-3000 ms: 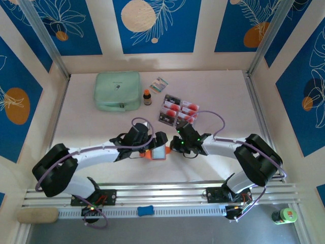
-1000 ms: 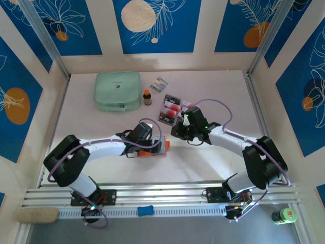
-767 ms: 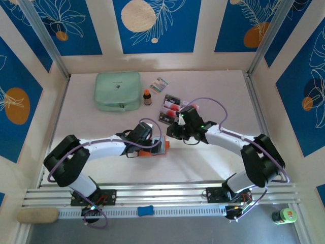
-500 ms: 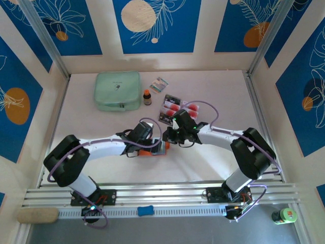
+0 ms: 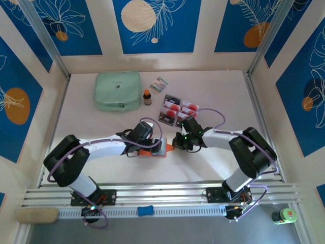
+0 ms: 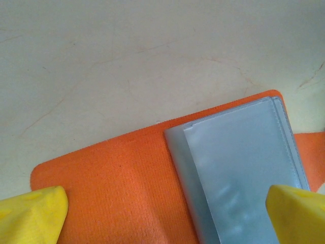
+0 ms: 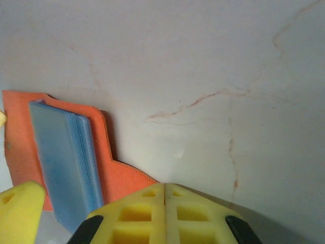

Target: Put the credit cards into the card holder

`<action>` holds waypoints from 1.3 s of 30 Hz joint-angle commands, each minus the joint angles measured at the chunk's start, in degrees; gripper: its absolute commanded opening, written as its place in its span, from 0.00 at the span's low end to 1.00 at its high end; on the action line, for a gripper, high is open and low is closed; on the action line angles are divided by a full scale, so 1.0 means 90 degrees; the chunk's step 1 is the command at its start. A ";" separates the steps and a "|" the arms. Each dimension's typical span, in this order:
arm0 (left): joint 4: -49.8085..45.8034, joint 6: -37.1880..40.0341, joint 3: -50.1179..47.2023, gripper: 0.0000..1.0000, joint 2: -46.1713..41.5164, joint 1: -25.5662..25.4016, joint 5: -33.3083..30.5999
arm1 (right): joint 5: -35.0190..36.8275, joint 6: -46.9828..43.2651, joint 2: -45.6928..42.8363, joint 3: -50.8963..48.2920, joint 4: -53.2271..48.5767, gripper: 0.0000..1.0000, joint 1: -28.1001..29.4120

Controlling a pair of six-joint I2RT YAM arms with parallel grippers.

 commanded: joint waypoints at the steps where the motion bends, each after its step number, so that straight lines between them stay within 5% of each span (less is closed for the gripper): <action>1: -0.0213 0.0123 0.0112 1.00 -0.0088 -0.0033 -0.0081 | -0.0196 -0.0127 -0.0243 0.0040 -0.0027 0.01 -0.0066; 9: -0.0171 0.0112 0.0117 1.00 -0.0107 -0.0052 -0.0047 | -0.0167 -0.0922 -0.0193 0.1152 -0.0706 0.01 -0.0329; 23: -0.0236 0.0082 0.0117 1.00 -0.0130 -0.0070 -0.0105 | -0.0532 -0.1393 0.1958 0.3534 -0.1093 0.01 -0.0104; 39: -0.0203 0.0025 0.0141 1.00 -0.0108 -0.0093 -0.0095 | 0.0498 -0.1241 0.3294 0.4845 -0.1322 0.00 -0.0320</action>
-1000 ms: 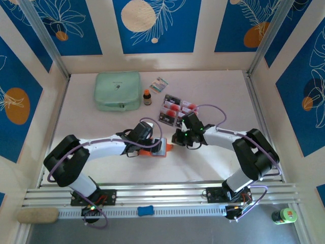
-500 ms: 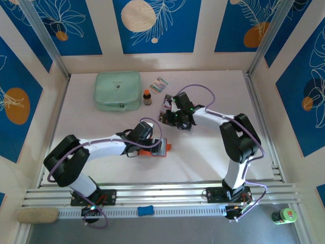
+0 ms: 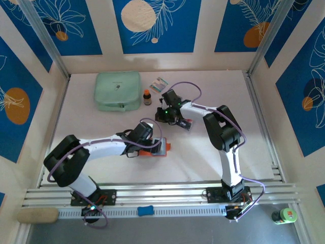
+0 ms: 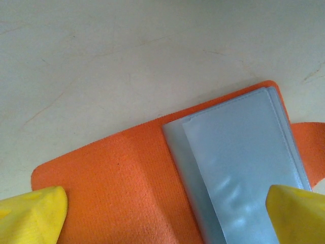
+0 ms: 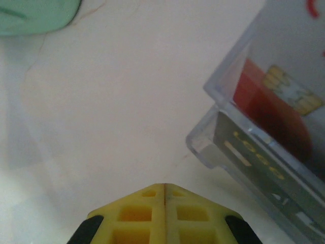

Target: Put the credit cards into the card holder

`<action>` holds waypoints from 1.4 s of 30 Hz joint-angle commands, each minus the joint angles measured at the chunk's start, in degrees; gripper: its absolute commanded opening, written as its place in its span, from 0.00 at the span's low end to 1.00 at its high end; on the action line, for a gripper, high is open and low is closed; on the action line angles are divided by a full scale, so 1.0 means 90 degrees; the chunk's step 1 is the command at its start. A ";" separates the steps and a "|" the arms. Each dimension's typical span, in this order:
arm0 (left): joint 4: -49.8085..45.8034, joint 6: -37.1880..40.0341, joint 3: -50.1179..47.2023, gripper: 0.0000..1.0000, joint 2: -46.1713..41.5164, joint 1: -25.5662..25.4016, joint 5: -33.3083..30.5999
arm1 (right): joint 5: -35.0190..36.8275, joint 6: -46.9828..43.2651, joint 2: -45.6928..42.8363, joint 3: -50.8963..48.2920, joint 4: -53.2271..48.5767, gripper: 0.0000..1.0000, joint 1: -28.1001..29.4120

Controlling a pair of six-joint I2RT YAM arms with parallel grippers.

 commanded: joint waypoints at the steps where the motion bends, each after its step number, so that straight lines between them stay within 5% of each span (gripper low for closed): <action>1: -0.0108 0.0027 0.0146 1.00 -0.0105 -0.0053 -0.0076 | 0.0366 0.0068 0.0114 0.0249 -0.0205 0.00 -0.0194; 9: -0.0118 0.0026 0.0128 1.00 -0.0162 -0.0067 -0.0096 | 0.0456 -0.0025 0.0034 0.0425 -0.0366 0.00 -0.0673; 16: -0.0078 -0.0056 0.0039 1.00 -0.0253 -0.0082 -0.0159 | -0.0638 -0.0399 -0.0708 -0.0066 -0.0206 0.00 -0.0784; 30: 0.0224 -0.0492 -0.0264 1.00 -0.0469 -0.0097 -0.0320 | -0.1063 0.0843 -0.2635 -0.2543 0.0418 0.00 0.0131; 42: 0.0306 -0.0448 -0.0274 1.00 -0.0312 -0.0107 -0.0252 | -0.0598 0.0961 -0.2283 -0.3004 0.0550 0.00 0.0638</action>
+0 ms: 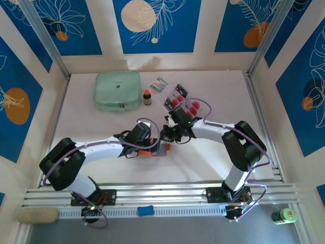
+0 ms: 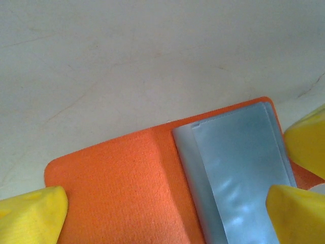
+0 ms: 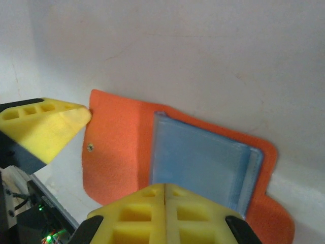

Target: Put the credit cards into the card holder

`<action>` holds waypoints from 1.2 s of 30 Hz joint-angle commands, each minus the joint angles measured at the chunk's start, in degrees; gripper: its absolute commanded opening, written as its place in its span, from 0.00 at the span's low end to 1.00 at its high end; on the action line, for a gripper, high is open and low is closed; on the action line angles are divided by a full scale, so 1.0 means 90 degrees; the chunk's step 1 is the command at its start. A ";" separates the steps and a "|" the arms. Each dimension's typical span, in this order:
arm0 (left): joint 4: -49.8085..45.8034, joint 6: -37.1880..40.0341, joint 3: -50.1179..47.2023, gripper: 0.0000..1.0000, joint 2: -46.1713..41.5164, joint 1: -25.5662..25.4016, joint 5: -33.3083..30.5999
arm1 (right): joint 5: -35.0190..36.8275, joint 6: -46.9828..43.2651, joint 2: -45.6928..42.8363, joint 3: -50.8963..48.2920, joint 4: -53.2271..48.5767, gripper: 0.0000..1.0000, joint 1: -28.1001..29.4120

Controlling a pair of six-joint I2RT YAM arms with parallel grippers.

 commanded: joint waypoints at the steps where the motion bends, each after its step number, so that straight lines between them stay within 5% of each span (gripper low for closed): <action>1: 0.0113 -0.0067 -0.0050 1.00 0.0036 -0.0058 -0.0033 | 0.0171 0.0024 0.0141 -0.0065 0.0052 0.00 0.0007; 26: 0.0010 0.0138 0.0042 1.00 0.0359 -0.0191 -0.0131 | 0.0105 -0.0309 0.0569 -0.0248 0.0111 0.00 -0.0238; 36: -0.0028 0.0166 0.0094 1.00 0.0371 -0.0209 -0.0160 | 0.0356 -0.0519 0.0032 -0.0173 -0.0253 0.00 -0.0352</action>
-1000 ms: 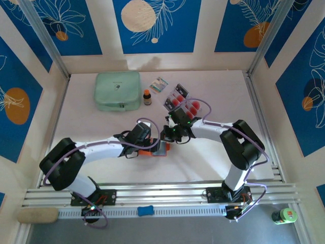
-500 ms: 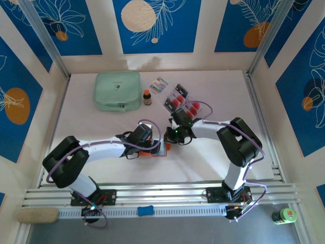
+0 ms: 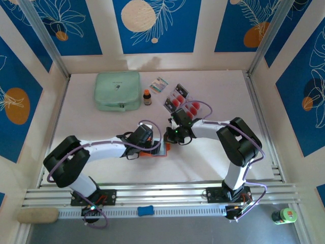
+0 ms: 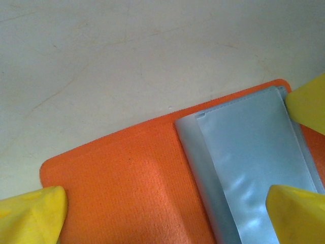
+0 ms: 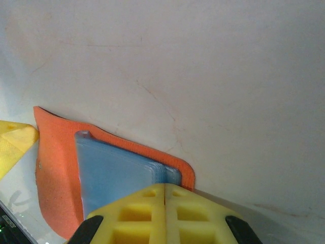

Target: Put the credit cards into the card holder

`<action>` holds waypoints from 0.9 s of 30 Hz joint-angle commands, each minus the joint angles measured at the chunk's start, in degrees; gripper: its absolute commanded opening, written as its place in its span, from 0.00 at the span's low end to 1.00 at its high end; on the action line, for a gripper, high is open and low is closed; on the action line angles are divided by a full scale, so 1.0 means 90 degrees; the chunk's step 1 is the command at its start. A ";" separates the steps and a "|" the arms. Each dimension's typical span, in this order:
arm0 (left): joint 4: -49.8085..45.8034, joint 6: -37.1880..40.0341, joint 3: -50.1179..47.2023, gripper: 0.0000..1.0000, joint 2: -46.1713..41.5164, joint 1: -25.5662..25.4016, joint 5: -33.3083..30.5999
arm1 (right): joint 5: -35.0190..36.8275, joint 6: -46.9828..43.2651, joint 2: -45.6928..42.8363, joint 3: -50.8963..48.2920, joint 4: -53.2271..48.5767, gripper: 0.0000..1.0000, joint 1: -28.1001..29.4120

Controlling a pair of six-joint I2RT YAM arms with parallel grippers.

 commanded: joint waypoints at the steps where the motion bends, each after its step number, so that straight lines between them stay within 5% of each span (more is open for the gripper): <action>1: -0.0044 0.0093 0.0089 1.00 0.0073 -0.0085 -0.0063 | 0.0090 -0.0166 -0.0382 0.0037 -0.0313 0.00 -0.0096; 27: -0.0026 0.0130 0.0098 1.00 0.0065 -0.0090 -0.0083 | -0.0303 -0.0061 0.0082 0.0288 -0.0071 0.00 0.0137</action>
